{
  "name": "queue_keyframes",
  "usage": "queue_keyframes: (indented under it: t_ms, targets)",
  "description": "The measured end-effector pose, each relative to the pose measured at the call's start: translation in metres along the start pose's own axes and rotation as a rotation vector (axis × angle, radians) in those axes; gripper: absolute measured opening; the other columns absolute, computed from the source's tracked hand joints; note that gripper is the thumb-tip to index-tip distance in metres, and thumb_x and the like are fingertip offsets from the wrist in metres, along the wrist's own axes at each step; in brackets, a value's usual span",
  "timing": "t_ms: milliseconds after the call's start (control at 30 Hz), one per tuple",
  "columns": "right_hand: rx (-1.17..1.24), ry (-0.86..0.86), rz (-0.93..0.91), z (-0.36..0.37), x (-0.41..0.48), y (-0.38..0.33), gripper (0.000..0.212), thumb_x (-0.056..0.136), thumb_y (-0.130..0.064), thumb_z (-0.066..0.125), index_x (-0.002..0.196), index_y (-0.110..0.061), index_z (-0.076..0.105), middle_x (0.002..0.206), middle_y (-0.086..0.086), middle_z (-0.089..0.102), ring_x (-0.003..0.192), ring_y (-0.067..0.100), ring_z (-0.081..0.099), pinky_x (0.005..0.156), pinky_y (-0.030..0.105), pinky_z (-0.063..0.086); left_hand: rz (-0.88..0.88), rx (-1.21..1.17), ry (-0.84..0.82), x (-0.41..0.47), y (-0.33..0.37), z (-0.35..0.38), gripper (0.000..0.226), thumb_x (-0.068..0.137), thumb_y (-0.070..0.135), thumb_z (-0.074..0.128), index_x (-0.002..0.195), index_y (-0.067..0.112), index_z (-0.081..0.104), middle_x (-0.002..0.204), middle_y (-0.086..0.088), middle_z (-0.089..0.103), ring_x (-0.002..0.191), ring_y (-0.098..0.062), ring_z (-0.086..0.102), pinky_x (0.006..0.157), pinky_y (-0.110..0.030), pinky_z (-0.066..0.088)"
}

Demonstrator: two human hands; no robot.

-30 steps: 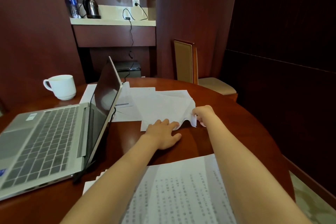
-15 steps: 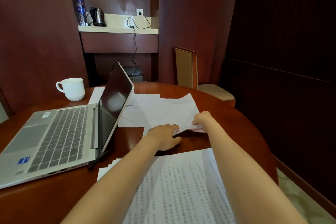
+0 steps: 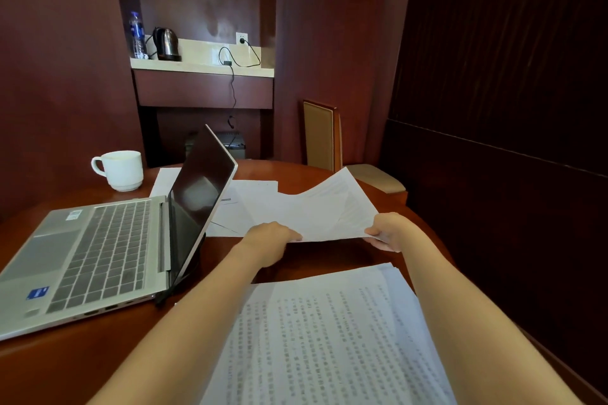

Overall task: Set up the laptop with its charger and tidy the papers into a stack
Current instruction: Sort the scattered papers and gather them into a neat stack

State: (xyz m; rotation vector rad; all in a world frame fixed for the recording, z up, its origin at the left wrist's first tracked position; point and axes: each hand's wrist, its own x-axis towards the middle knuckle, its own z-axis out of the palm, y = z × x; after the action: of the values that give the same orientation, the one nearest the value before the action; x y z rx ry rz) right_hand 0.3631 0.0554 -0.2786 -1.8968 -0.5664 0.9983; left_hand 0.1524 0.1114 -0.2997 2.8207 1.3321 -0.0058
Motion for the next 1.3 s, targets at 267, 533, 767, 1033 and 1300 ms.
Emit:
queue_keyframes:
  t_ms: [267, 533, 767, 1033, 1300]
  targets:
    - [0.082, 0.03, 0.07, -0.02, -0.012, 0.008, 0.027, 0.091, 0.004, 0.05, 0.117, -0.003, 0.055, 0.097, 0.013, 0.058, 0.062, 0.017, 0.051, 0.027, 0.01, 0.036, -0.076, -0.074, 0.06, -0.004, -0.015, 0.004, 0.049, 0.098, 0.022, 0.038, 0.145, 0.031, 0.027, 0.147, -0.003, 0.037, 0.128, -0.026, 0.042, 0.101, -0.031, 0.036]
    - [0.206, -0.049, 0.094, -0.029, -0.019, 0.016, 0.025, 0.094, -0.007, 0.051, 0.118, -0.002, 0.056, 0.076, 0.013, 0.058, 0.038, 0.014, 0.058, 0.028, 0.008, 0.034, -0.035, -0.089, -0.144, 0.003, -0.01, 0.007, 0.072, 0.081, 0.022, 0.051, 0.144, 0.039, 0.022, 0.145, 0.004, 0.039, 0.125, -0.022, 0.045, 0.098, -0.035, 0.043]
    - [0.149, -0.052, 0.079, -0.039, -0.017, 0.018, 0.012, 0.095, -0.011, 0.052, 0.09, -0.002, 0.058, 0.057, 0.009, 0.063, 0.03, 0.01, 0.053, 0.03, 0.008, 0.034, -0.116, 0.08, 0.038, 0.004, -0.014, 0.005, 0.05, 0.094, 0.003, 0.035, 0.141, 0.021, 0.034, 0.135, -0.012, 0.048, 0.117, -0.03, 0.051, 0.093, -0.033, 0.043]
    - [-0.055, -0.011, 0.038, -0.034, -0.022, 0.016, 0.012, 0.093, 0.001, 0.048, 0.105, -0.001, 0.05, 0.076, 0.007, 0.049, 0.063, 0.014, 0.049, 0.027, 0.014, 0.038, -0.135, -0.17, 0.224, 0.012, -0.01, 0.01, 0.053, 0.088, -0.007, 0.033, 0.13, 0.021, 0.052, 0.122, -0.013, 0.058, 0.109, -0.031, 0.054, 0.085, -0.029, 0.045]
    - [0.065, -0.002, 0.038, -0.035, -0.037, 0.017, 0.02, 0.09, -0.004, 0.053, 0.108, -0.007, 0.046, 0.08, 0.011, 0.051, 0.075, 0.025, 0.059, 0.06, 0.025, 0.055, 0.002, -0.583, 0.161, 0.011, -0.019, 0.026, 0.032, 0.095, -0.003, 0.042, 0.111, 0.006, 0.068, 0.123, -0.01, 0.062, 0.118, -0.024, 0.054, 0.102, -0.025, 0.039]
